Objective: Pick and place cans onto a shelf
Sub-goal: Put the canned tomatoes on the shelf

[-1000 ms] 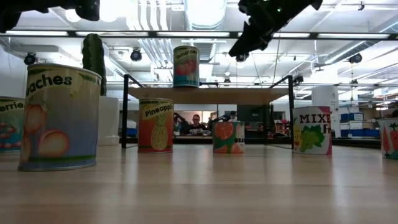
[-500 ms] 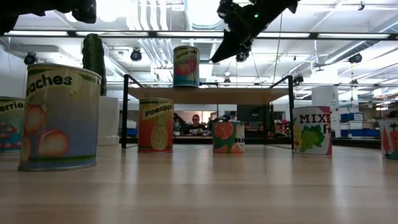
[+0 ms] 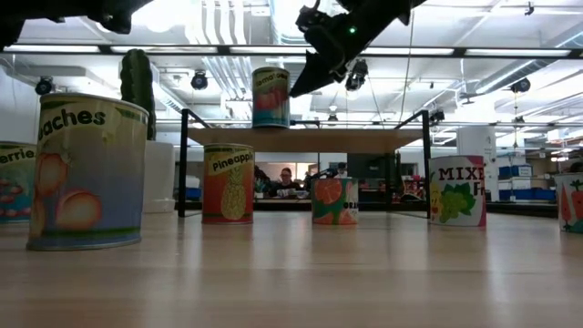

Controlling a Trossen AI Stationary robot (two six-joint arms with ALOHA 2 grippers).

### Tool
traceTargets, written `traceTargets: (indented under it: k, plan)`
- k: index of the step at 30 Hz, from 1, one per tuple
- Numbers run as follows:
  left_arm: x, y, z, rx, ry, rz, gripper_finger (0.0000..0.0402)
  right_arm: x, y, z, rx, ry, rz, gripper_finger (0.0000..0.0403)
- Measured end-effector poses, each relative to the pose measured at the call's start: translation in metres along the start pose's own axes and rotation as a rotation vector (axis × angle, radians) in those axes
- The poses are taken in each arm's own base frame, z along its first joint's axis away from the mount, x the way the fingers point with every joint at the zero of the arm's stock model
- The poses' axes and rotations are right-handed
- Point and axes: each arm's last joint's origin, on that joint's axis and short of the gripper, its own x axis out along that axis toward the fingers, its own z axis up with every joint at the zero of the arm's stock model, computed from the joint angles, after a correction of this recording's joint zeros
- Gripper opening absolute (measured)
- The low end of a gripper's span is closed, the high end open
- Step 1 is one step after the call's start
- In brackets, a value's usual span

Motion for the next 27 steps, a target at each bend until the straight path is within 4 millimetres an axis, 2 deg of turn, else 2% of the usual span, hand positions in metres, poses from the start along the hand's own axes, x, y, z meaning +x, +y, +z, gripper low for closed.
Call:
traceTargets:
  k: [6, 11, 16, 24, 27]
  plan:
    - [0.001, -0.001, -0.001, 0.002, 0.008, -0.003, 0.0000, 0.011, 0.001, 0.004, 0.017, 0.023, 0.002, 0.0009]
    - [0.002, -0.003, -0.004, -0.010, 0.024, -0.009, 0.0000, 0.005, 0.003, 0.004, 0.012, 0.082, 0.041, 0.0009]
    - [0.003, -0.004, -0.006, -0.015, 0.036, -0.012, 0.0000, 0.002, 0.009, 0.009, 0.013, 0.020, 0.150, 0.0009]
    - [0.004, -0.005, -0.007, -0.018, 0.043, -0.015, 0.0000, 0.026, 0.011, 0.010, -0.008, -0.049, 0.124, 0.0009]
    - [0.004, -0.006, -0.007, -0.019, 0.046, -0.016, 0.0000, 0.033, 0.009, 0.009, -0.044, -0.053, 0.065, 0.0009]
